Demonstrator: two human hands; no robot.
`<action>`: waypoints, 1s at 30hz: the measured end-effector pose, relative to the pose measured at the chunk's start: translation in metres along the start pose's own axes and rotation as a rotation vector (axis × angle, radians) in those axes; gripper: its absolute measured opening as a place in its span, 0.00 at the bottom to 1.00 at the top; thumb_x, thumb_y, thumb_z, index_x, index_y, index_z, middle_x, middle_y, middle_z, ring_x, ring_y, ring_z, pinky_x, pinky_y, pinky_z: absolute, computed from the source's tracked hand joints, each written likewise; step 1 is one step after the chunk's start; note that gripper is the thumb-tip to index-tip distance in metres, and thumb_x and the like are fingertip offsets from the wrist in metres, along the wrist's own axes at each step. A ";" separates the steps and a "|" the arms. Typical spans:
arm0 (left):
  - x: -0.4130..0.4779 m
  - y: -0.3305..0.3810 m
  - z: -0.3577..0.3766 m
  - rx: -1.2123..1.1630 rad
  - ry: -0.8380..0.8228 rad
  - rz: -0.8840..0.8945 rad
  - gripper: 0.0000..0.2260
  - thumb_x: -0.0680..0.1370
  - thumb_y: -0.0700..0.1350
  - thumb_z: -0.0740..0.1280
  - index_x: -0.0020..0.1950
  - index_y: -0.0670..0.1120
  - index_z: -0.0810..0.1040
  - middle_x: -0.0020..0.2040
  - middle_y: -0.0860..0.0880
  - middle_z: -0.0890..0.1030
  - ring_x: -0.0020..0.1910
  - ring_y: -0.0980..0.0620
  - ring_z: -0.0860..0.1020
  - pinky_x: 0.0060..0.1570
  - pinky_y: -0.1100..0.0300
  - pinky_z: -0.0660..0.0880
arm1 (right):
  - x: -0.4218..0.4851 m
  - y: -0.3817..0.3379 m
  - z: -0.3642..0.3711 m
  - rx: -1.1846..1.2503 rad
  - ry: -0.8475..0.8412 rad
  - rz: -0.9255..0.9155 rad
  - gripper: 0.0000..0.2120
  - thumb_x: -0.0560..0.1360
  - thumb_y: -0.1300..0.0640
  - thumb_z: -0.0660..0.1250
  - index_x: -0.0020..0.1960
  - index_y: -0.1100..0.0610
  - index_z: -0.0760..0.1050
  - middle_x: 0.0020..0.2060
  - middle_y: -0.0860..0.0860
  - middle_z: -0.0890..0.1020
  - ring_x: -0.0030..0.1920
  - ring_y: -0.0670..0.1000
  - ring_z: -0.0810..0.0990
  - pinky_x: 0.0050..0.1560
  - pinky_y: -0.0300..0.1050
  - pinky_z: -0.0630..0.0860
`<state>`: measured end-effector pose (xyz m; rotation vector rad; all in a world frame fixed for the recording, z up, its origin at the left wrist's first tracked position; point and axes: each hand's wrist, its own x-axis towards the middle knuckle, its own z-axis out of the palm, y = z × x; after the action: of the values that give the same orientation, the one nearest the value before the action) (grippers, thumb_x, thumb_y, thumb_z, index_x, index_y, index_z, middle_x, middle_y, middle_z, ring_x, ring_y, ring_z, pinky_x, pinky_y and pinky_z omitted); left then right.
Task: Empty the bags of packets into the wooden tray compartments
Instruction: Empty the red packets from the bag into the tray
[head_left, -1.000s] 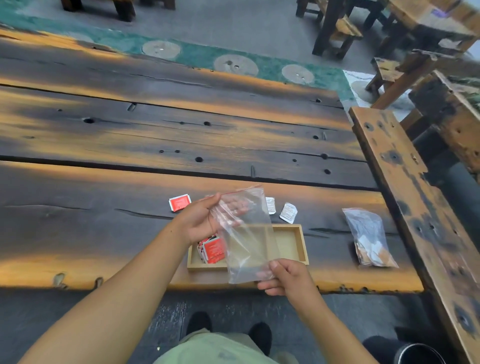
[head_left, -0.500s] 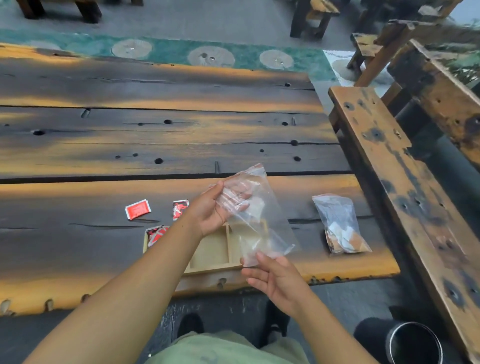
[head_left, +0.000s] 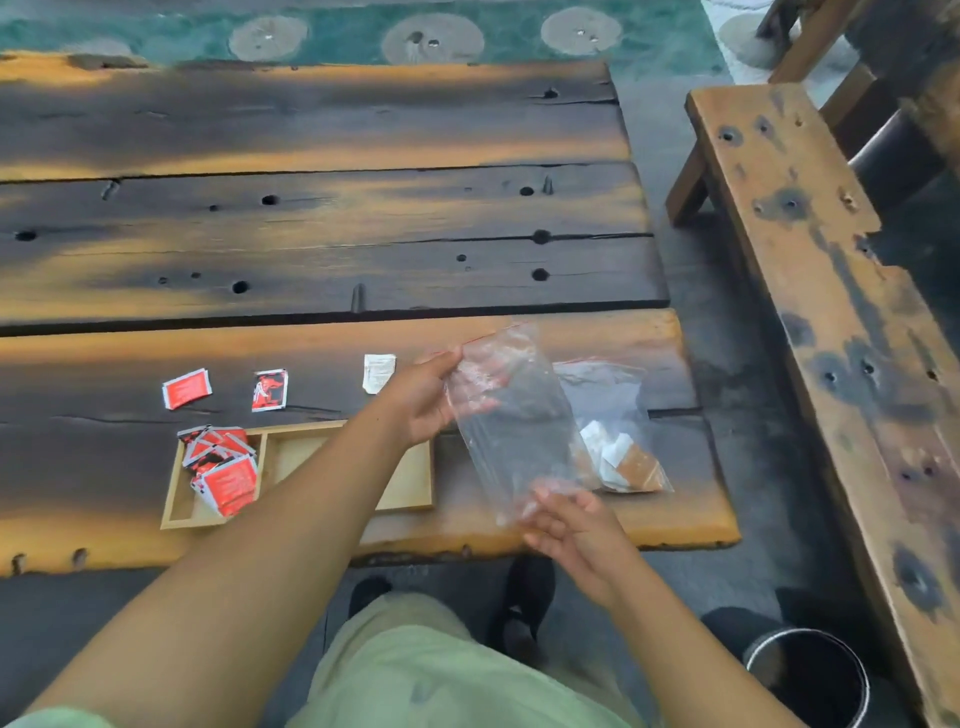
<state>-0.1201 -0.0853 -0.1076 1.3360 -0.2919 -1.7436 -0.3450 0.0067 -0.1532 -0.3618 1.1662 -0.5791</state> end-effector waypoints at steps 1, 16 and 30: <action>0.003 -0.002 0.005 0.038 0.012 -0.004 0.13 0.85 0.43 0.57 0.54 0.39 0.79 0.47 0.42 0.86 0.45 0.43 0.86 0.51 0.41 0.79 | 0.003 0.000 -0.011 0.040 0.019 0.018 0.07 0.75 0.57 0.71 0.51 0.57 0.76 0.41 0.55 0.84 0.45 0.55 0.83 0.42 0.47 0.79; 0.086 -0.024 -0.019 0.851 0.245 0.068 0.07 0.77 0.42 0.72 0.49 0.38 0.80 0.42 0.44 0.81 0.38 0.49 0.79 0.38 0.60 0.75 | 0.054 0.023 -0.024 -0.726 0.246 -0.087 0.15 0.75 0.55 0.68 0.33 0.54 0.66 0.24 0.53 0.76 0.22 0.50 0.72 0.30 0.46 0.71; 0.133 -0.022 -0.030 1.732 0.013 0.330 0.10 0.78 0.47 0.68 0.54 0.41 0.76 0.53 0.42 0.77 0.52 0.40 0.77 0.50 0.48 0.75 | 0.069 0.018 -0.007 -1.558 0.396 -0.149 0.13 0.80 0.42 0.60 0.51 0.52 0.68 0.41 0.51 0.82 0.44 0.56 0.82 0.42 0.52 0.79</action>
<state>-0.1082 -0.1634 -0.2204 2.1310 -2.1815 -0.9271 -0.3284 -0.0201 -0.2170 -1.7133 1.8159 0.2885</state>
